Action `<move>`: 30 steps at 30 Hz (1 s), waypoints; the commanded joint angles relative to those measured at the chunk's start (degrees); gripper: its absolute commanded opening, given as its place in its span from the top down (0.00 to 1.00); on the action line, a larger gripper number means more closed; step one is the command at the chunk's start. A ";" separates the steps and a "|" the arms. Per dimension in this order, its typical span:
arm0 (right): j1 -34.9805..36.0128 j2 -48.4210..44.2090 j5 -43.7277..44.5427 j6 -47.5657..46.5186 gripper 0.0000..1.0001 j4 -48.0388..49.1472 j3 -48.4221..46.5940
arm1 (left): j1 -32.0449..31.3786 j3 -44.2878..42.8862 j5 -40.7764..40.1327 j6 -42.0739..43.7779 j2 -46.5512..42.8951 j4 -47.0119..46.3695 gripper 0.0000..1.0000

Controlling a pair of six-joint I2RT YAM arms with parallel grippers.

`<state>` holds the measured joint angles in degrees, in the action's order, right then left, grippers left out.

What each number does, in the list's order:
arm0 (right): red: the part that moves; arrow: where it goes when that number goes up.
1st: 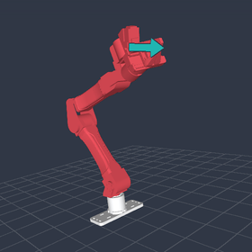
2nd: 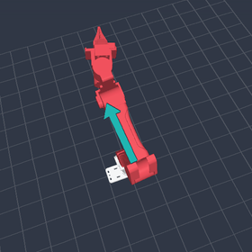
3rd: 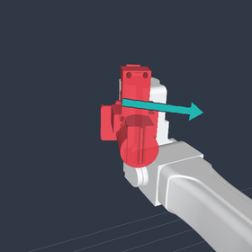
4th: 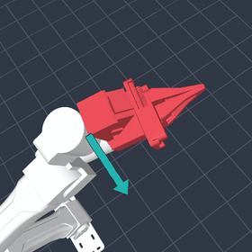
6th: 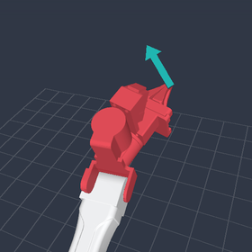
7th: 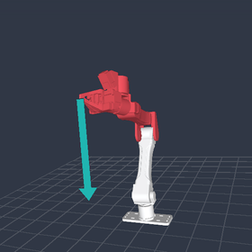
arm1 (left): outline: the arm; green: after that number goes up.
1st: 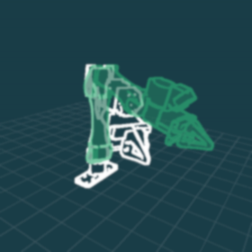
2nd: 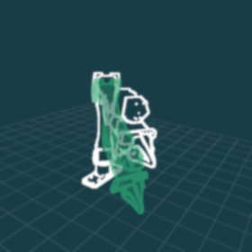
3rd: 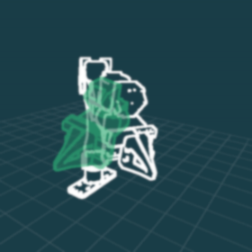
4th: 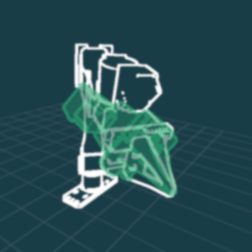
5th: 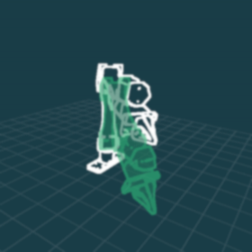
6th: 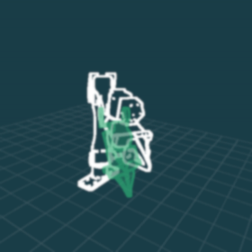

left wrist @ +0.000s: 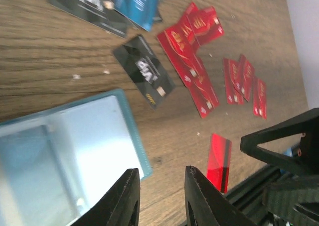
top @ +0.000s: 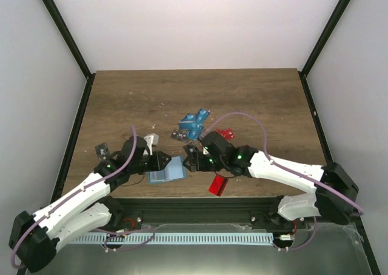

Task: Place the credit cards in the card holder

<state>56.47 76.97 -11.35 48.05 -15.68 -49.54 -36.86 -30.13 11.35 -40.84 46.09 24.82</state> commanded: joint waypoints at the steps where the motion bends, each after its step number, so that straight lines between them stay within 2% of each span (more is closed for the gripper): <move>1: -0.23 -6.39 7.38 8.04 0.23 -10.91 5.46 | -3.35 0.16 5.18 4.23 6.13 -9.85 0.71; 5: -0.17 -10.78 8.31 14.77 0.22 -18.70 9.10 | -7.35 -0.93 6.97 6.25 14.58 -16.68 0.69; 10: 1.66 -20.46 1.96 23.37 0.22 -15.09 19.90 | -11.86 -4.38 8.86 8.48 27.93 -23.36 0.69; 16: 4.16 -31.38 1.41 33.90 0.22 -14.55 29.34 | -16.06 -10.57 11.01 10.61 43.28 -26.70 0.69; 23: 4.62 -34.98 2.60 37.33 0.21 -12.27 34.46 | -19.57 -16.11 10.27 12.63 51.53 -25.71 0.69; 30: 4.60 -35.72 5.10 40.40 0.21 -4.66 38.96 | -22.80 -18.27 11.44 12.57 57.39 -26.65 0.69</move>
<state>60.58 42.35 -9.23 84.73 -25.54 -12.80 -57.60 -47.37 21.69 -29.34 100.99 -0.67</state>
